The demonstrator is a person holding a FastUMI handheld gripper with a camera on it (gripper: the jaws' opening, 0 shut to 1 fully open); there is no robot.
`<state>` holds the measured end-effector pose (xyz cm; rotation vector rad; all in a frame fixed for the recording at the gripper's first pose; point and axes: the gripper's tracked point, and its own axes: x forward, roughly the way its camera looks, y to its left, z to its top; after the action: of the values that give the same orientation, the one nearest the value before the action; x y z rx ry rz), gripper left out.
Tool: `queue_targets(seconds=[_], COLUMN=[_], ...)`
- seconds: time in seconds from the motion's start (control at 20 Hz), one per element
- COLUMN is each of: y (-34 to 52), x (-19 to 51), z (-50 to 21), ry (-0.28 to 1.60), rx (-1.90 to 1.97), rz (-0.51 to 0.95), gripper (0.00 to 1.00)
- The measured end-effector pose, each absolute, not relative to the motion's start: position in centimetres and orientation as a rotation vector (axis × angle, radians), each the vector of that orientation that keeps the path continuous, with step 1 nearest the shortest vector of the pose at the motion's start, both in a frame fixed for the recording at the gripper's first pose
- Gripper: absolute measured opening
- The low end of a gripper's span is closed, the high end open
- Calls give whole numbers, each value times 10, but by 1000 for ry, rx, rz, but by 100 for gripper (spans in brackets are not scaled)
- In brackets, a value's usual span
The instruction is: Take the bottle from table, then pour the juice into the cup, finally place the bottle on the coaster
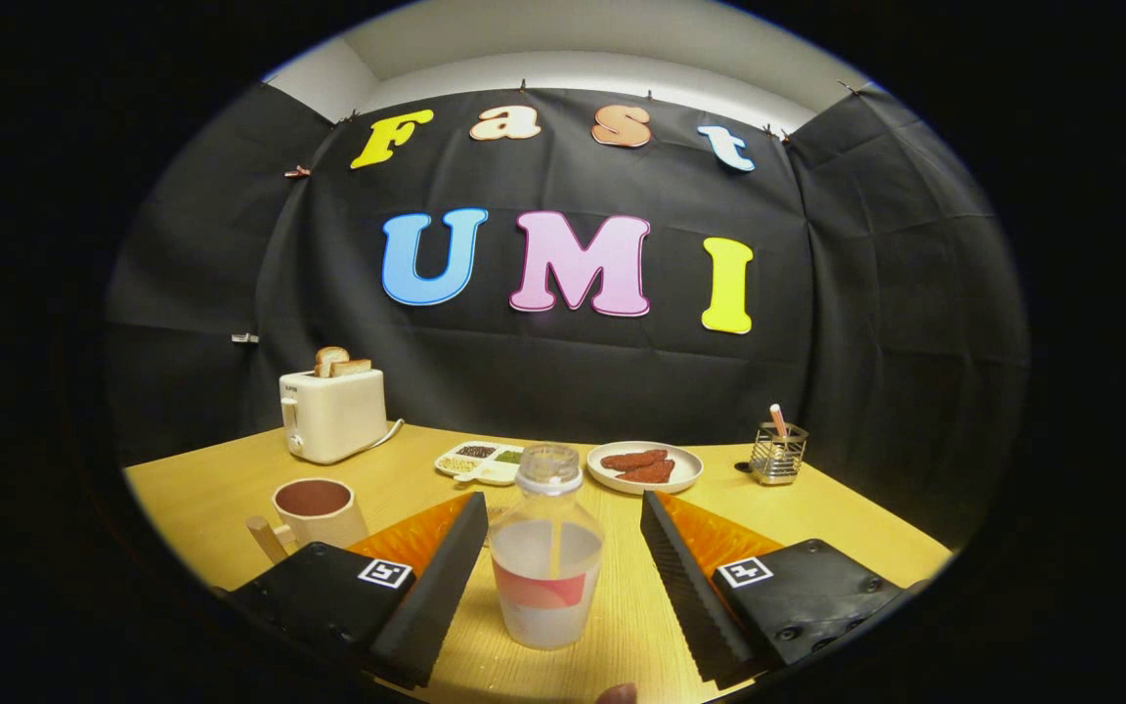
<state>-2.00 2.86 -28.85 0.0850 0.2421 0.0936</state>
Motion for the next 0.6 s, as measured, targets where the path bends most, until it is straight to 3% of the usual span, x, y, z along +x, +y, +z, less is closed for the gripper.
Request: queue_targets(seconds=[0.6], y=[37], x=[-21], z=[-338], ry=[302], rx=[95], rz=[76], gripper=[97])
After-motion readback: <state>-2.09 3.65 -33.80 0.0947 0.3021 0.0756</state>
